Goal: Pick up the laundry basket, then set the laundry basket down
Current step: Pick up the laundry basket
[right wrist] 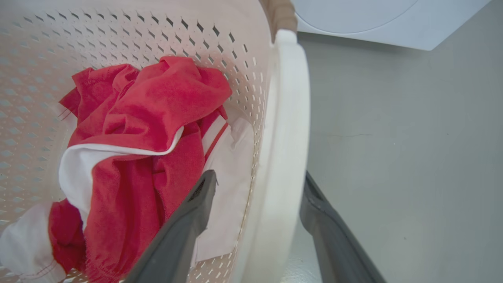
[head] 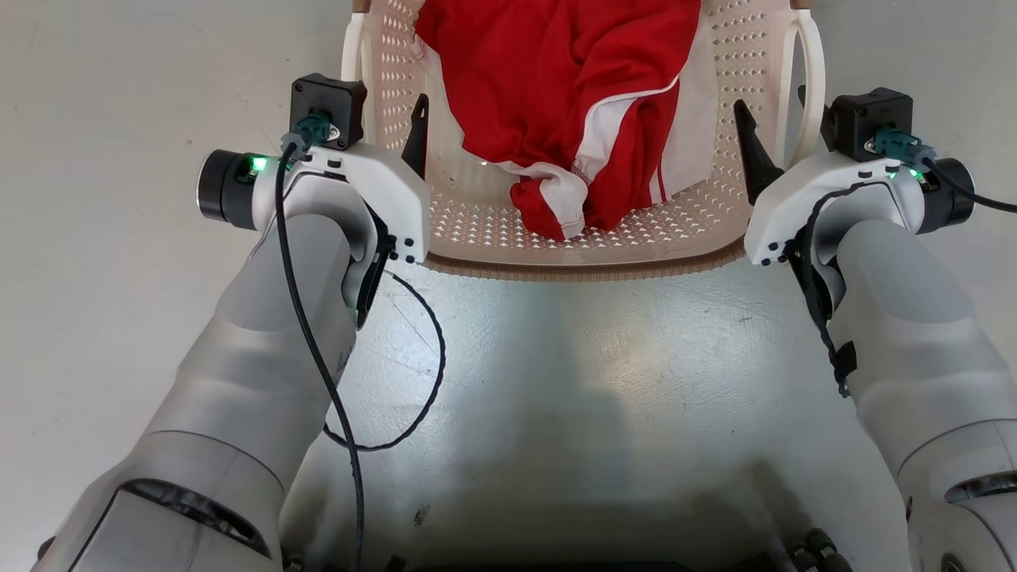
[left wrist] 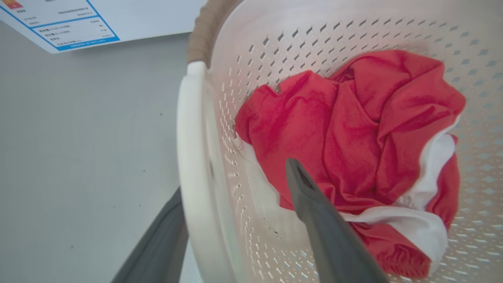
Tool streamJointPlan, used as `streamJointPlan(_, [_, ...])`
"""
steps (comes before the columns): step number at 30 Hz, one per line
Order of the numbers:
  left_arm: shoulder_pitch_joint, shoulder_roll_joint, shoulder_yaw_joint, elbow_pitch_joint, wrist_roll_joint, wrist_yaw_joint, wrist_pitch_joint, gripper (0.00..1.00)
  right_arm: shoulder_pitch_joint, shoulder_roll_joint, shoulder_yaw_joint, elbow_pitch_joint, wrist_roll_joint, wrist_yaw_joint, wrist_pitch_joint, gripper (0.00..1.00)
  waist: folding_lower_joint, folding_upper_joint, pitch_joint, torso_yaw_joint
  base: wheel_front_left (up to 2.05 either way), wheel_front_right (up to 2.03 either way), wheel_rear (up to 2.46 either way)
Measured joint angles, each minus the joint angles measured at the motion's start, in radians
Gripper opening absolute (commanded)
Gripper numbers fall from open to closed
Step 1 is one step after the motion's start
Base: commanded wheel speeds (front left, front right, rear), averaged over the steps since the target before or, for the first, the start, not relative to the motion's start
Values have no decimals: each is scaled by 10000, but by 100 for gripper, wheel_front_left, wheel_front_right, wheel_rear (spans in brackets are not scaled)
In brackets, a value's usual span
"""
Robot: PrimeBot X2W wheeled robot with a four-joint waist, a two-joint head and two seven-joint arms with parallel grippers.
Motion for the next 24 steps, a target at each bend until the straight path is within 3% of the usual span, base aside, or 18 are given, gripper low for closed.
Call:
streamJointPlan(1, [-2, 0, -19, 23, 0, -2, 0, 78, 0, 0, 31, -2, 0, 0, 0, 26, 0, 0, 3, -3, 0, 0, 0])
streamJointPlan(2, [-3, -2, -54, 58, -12, -6, 0, 2, 2, -6, 111, -19, 88, 0, 0, 0, 0, 0, 3, 6, 0, 0, 0])
streamJointPlan(24, [114, 35, -756, 899, -838, -4, 8, 0, 85, 4, 1406, 564, 1517, -15, 144, 0, 0, 0, -803, -144, 0, 0, 0])
